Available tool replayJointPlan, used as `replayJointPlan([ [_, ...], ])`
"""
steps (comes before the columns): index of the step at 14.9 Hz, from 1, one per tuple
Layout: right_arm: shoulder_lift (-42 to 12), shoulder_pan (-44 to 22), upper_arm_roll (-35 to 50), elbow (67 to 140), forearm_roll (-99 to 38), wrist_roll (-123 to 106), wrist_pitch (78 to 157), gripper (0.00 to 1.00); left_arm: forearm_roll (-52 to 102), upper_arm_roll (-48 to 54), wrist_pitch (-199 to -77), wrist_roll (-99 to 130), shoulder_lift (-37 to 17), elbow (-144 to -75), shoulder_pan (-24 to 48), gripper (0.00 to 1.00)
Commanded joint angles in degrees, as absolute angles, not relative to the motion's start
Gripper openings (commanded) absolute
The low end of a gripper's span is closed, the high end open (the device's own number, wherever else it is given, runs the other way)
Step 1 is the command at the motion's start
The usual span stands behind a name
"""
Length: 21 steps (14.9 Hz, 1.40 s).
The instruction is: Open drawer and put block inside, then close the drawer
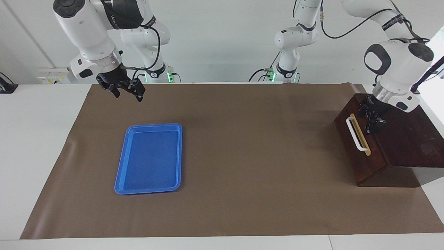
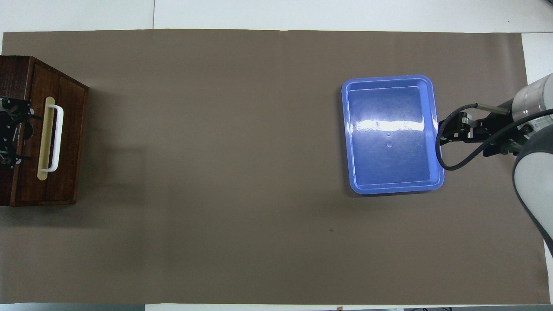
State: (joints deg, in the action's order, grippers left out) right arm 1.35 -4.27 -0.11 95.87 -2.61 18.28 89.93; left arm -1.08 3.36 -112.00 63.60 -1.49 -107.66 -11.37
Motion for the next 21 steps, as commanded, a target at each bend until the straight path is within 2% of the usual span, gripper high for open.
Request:
replayJointPlan([
  [1,2.3,-3.3,0.1,96.3,-1.5,14.1,89.5,0.95,-2.1,4.3,-102.8,54.3,1.8,-104.8,-8.3,1.0],
  [4,2.3,-3.3,-0.1,96.3,-1.5,13.8,89.6,0.95,-1.7,4.4,-97.7,41.3,4.0,-102.9,-5.3,1.0],
  [8,2.3,-3.3,-0.4,96.3,-1.5,12.3,89.6,0.96,-1.5,3.8,-86.1,18.1,2.1,-95.6,-1.6,1.0],
  [12,2.3,-3.3,-0.4,96.2,-1.4,12.2,89.6,0.97,0.5,3.8,-86.2,14.7,0.9,-95.5,-1.3,1.0],
  [16,2.3,-3.3,-0.2,96.2,-0.1,10.8,89.7,0.98,0.5,4.0,-86.0,9.5,-1.7,-91.9,-0.4,1.0],
  [21,2.3,-3.3,-0.2,96.3,0.2,10.0,89.8,0.98,0.0,3.7,-84.6,6.0,-1.9,-91.0,0.5,1.0],
])
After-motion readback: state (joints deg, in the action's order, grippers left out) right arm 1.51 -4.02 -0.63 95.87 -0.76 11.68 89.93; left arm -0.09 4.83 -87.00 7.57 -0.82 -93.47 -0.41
